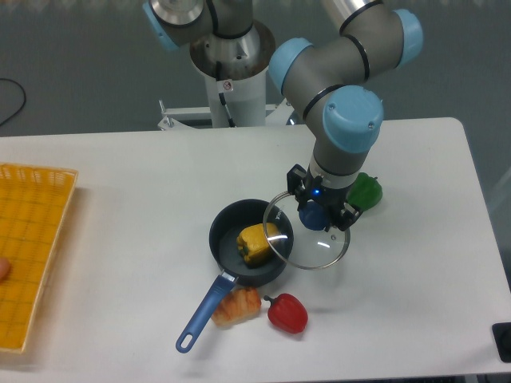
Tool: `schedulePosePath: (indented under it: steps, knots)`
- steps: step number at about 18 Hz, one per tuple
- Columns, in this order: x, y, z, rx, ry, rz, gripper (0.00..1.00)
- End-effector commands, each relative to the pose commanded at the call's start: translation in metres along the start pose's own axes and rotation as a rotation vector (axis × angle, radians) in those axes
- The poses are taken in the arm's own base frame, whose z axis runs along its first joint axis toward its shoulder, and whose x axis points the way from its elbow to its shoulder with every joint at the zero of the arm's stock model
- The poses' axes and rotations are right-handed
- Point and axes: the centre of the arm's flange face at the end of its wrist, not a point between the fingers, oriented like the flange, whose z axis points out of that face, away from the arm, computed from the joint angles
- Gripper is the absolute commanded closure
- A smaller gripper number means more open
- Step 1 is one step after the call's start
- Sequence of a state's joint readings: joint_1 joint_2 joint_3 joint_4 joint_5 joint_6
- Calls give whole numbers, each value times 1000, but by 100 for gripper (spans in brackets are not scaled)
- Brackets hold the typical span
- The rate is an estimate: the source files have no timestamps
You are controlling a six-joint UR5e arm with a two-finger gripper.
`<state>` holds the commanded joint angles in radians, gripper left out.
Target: Close the pot lid
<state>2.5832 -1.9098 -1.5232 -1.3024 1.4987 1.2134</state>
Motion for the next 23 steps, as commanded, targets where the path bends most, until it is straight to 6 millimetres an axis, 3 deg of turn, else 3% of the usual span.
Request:
schedulePosePath:
  steps: [17,20,23]
  knots:
    - [3,-4,6,-8,-2,6,51]
    - [8,-14,7,-8,-19,6,51]
    - [21,-6,1,-37,-48,1,51]
